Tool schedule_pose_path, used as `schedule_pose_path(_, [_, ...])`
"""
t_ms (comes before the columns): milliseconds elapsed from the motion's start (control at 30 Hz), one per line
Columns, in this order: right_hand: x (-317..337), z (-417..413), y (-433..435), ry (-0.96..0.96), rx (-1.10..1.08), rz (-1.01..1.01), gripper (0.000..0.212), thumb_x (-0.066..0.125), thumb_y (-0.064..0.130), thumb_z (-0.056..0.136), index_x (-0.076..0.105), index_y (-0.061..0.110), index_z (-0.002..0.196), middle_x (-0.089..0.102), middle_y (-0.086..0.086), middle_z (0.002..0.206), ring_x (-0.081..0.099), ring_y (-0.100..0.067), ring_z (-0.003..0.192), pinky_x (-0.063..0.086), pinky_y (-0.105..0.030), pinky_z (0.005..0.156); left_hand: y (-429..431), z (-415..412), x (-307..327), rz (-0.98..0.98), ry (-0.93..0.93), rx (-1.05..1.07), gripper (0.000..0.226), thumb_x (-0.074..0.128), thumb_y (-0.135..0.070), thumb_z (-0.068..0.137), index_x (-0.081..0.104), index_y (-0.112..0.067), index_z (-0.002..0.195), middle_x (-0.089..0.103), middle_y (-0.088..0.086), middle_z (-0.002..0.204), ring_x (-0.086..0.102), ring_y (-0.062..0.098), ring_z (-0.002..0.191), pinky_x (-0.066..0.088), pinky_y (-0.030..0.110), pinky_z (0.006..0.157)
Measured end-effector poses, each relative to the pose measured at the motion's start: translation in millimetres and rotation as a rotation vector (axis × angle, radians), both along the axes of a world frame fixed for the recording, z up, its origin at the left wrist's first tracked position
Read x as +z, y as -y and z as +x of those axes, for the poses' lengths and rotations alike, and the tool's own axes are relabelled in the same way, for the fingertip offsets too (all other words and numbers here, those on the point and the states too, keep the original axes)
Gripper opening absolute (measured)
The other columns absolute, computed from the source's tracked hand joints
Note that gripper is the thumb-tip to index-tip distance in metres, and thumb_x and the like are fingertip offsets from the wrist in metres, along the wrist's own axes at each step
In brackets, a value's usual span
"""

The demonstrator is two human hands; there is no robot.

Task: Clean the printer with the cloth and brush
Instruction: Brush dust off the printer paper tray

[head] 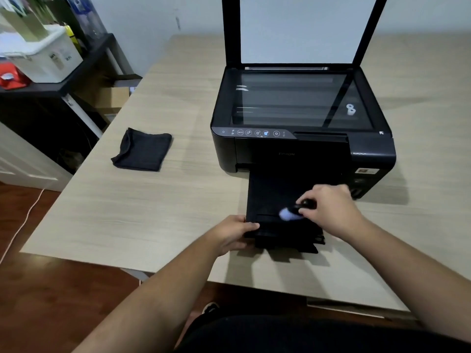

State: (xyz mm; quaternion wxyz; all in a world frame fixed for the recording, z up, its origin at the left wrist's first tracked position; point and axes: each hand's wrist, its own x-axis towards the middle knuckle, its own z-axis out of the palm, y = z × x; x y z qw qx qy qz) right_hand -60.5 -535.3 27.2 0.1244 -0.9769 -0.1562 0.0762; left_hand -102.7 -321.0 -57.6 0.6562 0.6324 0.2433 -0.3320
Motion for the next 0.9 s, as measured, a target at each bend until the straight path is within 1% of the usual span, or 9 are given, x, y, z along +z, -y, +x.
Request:
schedule_pose_path(67, [0,1,9,0.063,-0.038,-0.074,0.017,0.063,0.036,0.081,0.07,0.035,0.096,0.067,0.006,0.096,0.057,-0.017,0.101,0.032,-0.034,0.085,5,-2,1,-0.009,0.007,0.029,0.025,0.055,-0.014,0.093,0.063,-0.012,0.116,0.068,0.009,0.115,0.065,0.025,0.106,0.052,0.041,0.095])
schedule_pose_path(167, [-1,-9,11,-0.22,0.085,0.035,0.012,0.067,0.034,0.075,0.072,0.036,0.085,0.071,0.007,0.088,0.061,-0.011,0.091,0.037,-0.029,0.084,8,-2,1,0.014,0.007,0.046,0.025,0.056,-0.014,0.093,0.063,-0.011,0.117,0.068,0.01,0.118,0.065,0.026,0.108,0.051,0.043,0.097])
schedule_pose_path(267, [3,-2,23,0.076,-0.064,-0.132,0.013,0.06,0.036,0.08,0.07,0.035,0.088,0.067,0.006,0.09,0.058,-0.016,0.095,0.03,-0.034,0.083,7,1,-3,0.052,0.017,0.042,0.022,0.059,-0.015,0.091,0.066,-0.014,0.111,0.069,0.008,0.116,0.065,0.025,0.109,0.047,0.047,0.102])
schedule_pose_path(400, [3,-10,15,-0.06,0.113,-0.163,0.02,0.058,0.043,0.076,0.071,0.029,0.081,0.068,0.002,0.081,0.06,-0.017,0.085,0.024,-0.031,0.075,8,4,-3,0.075,0.019,0.039,0.015,0.059,-0.012,0.09,0.068,-0.014,0.101,0.07,0.008,0.111,0.065,0.024,0.106,0.049,0.046,0.1])
schedule_pose_path(533, [3,-11,-2,0.175,0.111,-0.343,0.021,0.055,0.036,0.082,0.066,0.02,0.076,0.064,-0.001,0.083,0.055,-0.023,0.087,0.025,-0.036,0.08,10,4,0,0.061,0.031,0.054,0.011,0.056,-0.008,0.092,0.066,-0.012,0.096,0.069,0.007,0.1,0.065,0.022,0.096,0.055,0.035,0.085])
schedule_pose_path(667, [2,-17,-20,0.096,0.217,-0.388,0.015,0.058,0.028,0.079,0.055,0.021,0.066,0.06,0.001,0.074,0.058,-0.023,0.083,0.026,-0.035,0.082,11,5,1,0.064,0.035,0.042,0.017,0.056,-0.008,0.092,0.065,-0.009,0.107,0.068,0.005,0.096,0.065,0.022,0.094,0.054,0.037,0.087])
schedule_pose_path(733, [4,-11,-16,0.173,0.192,-0.472,0.022,0.061,0.031,0.079,0.052,0.019,0.063,0.058,0.002,0.072,0.054,-0.021,0.079,0.027,-0.035,0.084,11,6,1,0.073,0.036,0.037,0.016,0.056,-0.008,0.092,0.065,-0.009,0.105,0.068,0.005,0.096,0.065,0.021,0.093,0.055,0.036,0.086])
schedule_pose_path(800, [6,-8,-14,0.107,0.222,-0.509,0.029,0.061,0.024,0.075,0.042,0.018,0.054,0.05,0.004,0.06,0.049,-0.02,0.069,0.028,-0.035,0.083,13,6,2,0.074,0.04,0.043,0.017,0.057,-0.008,0.091,0.065,-0.009,0.106,0.068,0.007,0.101,0.065,0.023,0.097,0.054,0.04,0.09])
schedule_pose_path(900, [7,-5,-9,0.019,0.209,-0.402,0.013,0.057,0.022,0.071,0.053,0.02,0.059,0.053,0.004,0.061,0.053,-0.019,0.072,0.026,-0.033,0.081,11,5,2,0.085,0.031,0.03,0.017,0.056,-0.009,0.091,0.065,-0.011,0.106,0.067,0.009,0.106,0.064,0.026,0.104,0.051,0.043,0.097])
